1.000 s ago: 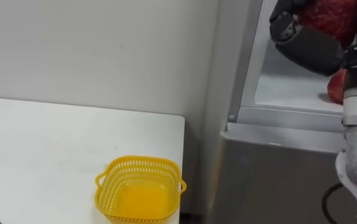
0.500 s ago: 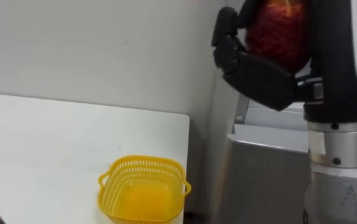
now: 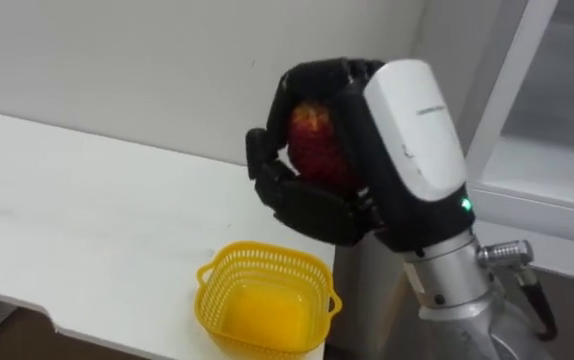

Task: Retrieve from the upper fridge

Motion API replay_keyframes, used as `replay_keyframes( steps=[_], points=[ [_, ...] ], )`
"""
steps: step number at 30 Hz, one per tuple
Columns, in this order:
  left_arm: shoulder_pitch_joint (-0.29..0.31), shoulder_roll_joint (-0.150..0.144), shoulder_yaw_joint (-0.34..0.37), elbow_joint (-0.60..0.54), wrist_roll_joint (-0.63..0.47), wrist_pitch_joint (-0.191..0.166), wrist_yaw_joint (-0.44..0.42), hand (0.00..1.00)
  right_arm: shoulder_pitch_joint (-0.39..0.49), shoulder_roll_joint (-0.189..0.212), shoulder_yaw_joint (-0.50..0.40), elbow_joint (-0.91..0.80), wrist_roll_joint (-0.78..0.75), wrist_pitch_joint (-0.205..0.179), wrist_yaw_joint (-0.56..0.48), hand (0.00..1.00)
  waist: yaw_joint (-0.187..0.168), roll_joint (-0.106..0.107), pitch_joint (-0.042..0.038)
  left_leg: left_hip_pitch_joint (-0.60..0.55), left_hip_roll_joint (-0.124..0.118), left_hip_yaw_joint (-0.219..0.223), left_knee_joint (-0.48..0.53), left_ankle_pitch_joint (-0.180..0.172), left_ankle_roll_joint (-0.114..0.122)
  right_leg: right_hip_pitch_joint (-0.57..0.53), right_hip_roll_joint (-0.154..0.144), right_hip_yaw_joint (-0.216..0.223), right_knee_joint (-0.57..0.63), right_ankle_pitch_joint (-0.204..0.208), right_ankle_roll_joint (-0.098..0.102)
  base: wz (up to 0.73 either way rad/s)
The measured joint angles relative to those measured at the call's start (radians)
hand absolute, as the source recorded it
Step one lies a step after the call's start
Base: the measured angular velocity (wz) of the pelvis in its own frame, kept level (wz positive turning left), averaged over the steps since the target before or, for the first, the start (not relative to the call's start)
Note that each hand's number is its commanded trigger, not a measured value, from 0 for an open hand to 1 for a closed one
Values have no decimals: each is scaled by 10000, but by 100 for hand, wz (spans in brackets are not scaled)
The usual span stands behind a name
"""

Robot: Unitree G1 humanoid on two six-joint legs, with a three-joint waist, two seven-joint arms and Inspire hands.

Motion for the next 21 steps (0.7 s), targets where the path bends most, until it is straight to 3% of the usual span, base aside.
replay_keyframes(
  steps=[7,11,17,21],
  points=[
    [230,-1,4,-63,200,66,-11,0,-2,33,20,1517,-298,91,324,100,125,14,10,-242,-137,-367,56,50,52,-11,-117,-269,4,-48,76,19],
    [209,17,-322,-101,227,75,5,0,-2,66,68,2586,-244,127,322,100,269,-142,-55,-319,-193,-539,52,74,79,-17,-146,-338,3,-53,83,12],
    [324,40,-565,-105,576,82,-108,0,-1,108,301,3624,-239,307,435,100,548,-423,-31,-367,-194,-571,62,75,79,-51,-156,-527,0,-54,86,3],
    [302,58,-461,-133,639,246,-426,0,-4,107,296,3766,-263,304,480,100,687,-474,-30,-539,-219,-692,114,74,79,-105,-161,-631,-63,-54,86,9]
  ],
)
